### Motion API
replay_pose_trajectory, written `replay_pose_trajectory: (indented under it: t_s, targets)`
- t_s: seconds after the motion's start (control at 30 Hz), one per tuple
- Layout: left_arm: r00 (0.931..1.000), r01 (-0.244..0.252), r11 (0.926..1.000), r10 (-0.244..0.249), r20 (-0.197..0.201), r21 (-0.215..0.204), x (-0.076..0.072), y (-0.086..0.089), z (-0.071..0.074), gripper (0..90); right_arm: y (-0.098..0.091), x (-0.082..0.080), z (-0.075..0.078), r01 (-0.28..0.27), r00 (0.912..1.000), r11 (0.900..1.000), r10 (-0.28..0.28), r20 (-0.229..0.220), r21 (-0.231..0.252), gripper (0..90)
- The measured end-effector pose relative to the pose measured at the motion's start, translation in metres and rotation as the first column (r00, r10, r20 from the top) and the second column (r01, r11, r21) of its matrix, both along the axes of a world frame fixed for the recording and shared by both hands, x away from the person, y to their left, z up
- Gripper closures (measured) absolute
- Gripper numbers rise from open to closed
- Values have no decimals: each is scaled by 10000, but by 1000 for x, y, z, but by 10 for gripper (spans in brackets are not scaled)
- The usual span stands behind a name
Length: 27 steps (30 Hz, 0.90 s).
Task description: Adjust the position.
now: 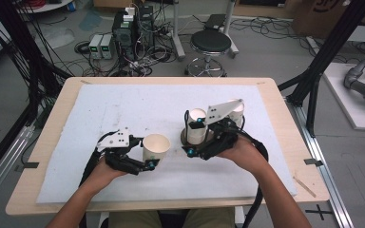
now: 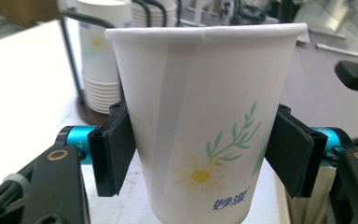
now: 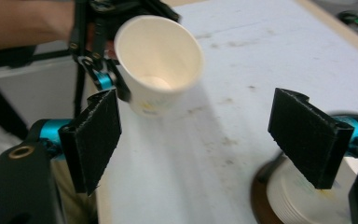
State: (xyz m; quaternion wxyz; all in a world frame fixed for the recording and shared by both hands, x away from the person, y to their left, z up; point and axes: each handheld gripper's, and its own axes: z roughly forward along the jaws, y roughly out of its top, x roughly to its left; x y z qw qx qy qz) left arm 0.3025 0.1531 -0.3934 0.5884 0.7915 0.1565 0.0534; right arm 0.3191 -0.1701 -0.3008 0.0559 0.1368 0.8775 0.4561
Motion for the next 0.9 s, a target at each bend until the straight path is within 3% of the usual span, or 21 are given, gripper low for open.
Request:
replay_pose_trajectory:
  t_s: [0.1,0.17,0.2,0.23,0.33,0.43,0.47,0.6,0.63,0.7,0.73,0.8,0.9]
  targets:
    - [9983,-524,9983,530,254,-248,0,8,-3,297,-18,-2,-8,576,9982,9964,-586,136,628,176]
    - [9976,-631,9973,641,258,-364,0,9,-4,295,-23,-3,-11,745,9968,9942,-764,215,773,177]
    - [9970,-706,9967,718,300,-400,0,11,-5,295,-35,-5,-16,971,9949,9889,-997,179,1120,176]
    - [9961,-797,9958,813,342,-457,0,13,-5,295,-35,-5,-16,971,9949,9889,-997,179,1120,176]
    - [9936,-1019,9920,1053,420,-750,-1,17,-6,292,-56,-9,-30,1549,9866,9753,-1609,255,1575,176]
    - [9913,-1156,9891,1206,523,-909,-3,19,-7,292,-66,-12,-36,1875,9806,9668,-1945,240,1734,177]
    - [9899,-1226,9872,1290,585,-1024,-5,21,-8,292,-74,-15,-43,2176,9733,9593,-2271,339,1801,176]
    - [9882,-1284,9851,1369,694,-1142,-6,23,-8,287,-89,-21,-56,2747,9578,9453,-2852,367,1760,177]
    - [9882,-1284,9851,1369,694,-1142,-6,23,-8,287,-89,-21,-56,2747,9578,9453,-2852,367,1760,177]
    - [9866,-1354,9839,1448,758,-1164,-7,24,-8,288,-98,-24,-65,3091,9464,9354,-3204,417,1719,177]
    - [9861,-1386,9835,1479,756,-1162,-7,24,-8,288,-98,-24,-65,3091,9464,9354,-3204,417,1719,177]
    - [9848,-1518,9812,1604,666,-1189,-7,28,-10,293,-106,-28,-71,3343,9379,9241,-3456,314,1854,177]
    - [9833,-1621,9791,1706,625,-1226,-7,30,-11,294,-110,-29,-73,3478,9331,9202,-3585,299,1794,177]
